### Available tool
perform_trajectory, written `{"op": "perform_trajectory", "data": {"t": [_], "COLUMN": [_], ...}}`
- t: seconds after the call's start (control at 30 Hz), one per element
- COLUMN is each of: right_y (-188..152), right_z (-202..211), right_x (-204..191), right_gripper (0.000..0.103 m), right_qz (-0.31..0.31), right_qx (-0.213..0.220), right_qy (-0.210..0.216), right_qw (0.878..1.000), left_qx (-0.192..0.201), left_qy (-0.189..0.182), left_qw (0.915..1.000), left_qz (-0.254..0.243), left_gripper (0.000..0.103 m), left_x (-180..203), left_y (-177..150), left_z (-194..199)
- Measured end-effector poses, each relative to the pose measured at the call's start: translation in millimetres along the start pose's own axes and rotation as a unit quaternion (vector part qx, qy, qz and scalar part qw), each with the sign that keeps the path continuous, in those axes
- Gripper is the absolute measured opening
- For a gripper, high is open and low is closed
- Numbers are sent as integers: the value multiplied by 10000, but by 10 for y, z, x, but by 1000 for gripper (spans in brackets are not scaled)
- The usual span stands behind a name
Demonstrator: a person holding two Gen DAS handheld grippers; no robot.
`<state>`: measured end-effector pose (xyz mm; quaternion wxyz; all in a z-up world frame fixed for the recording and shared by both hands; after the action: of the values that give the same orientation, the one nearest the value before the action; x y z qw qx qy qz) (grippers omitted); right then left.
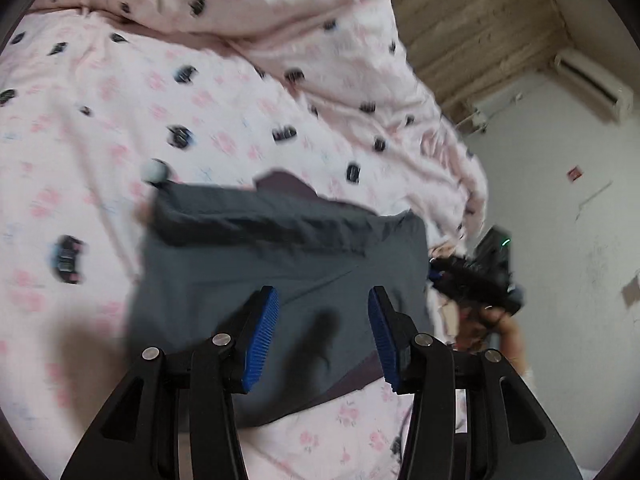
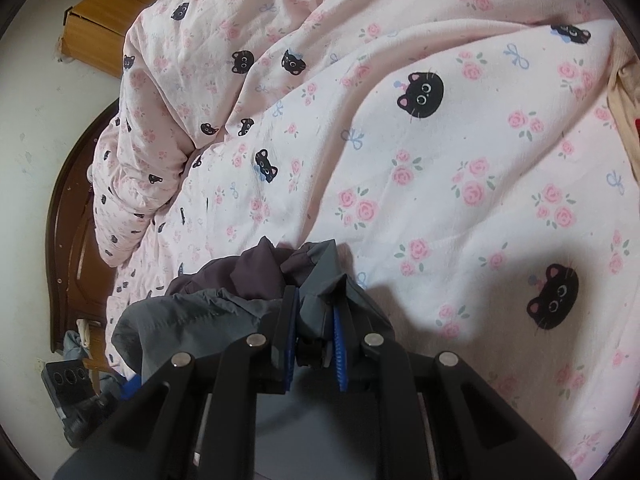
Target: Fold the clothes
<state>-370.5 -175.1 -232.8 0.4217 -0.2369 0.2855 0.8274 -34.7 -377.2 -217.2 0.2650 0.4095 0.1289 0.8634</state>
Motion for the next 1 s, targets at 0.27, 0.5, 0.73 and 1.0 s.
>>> {"op": "perform_trajectory", "data": {"t": [0.27, 0.5, 0.73, 1.0], "right_y": [46, 51, -29, -16], "right_z": [-7, 150, 542, 780], "right_x": [-20, -242, -633, -716], "right_gripper": [16, 18, 57, 81], "right_qz": [269, 974, 1905, 1999], "right_qx": [-26, 301, 628, 903], "right_qy": [-374, -733, -965, -994], "right_qw": [9989, 9921, 9749, 9706], "left_qx": [12, 118, 222, 266], "left_qy": [517, 815, 1087, 1062], "left_qw": [9986, 9963, 9924, 9930], "left_qz": [-110, -263, -528, -447], "left_gripper": [41, 41, 41, 41], "left_x": [-87, -156, -113, -136], "left_y": [110, 153, 126, 112], "left_z": [-522, -729, -744, -709]}}
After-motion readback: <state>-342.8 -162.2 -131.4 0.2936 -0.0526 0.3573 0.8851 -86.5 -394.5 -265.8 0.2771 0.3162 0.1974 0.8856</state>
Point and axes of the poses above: each gripper's, at about its wrist camera, not at the fingertips, and z roughly against the way its jaws point, x to its right, y to its top, the point moved 5 cm from there along -z, roughly the way its jaws point, and after that the axes turned 1 degree about y, right-handed, at the moved point
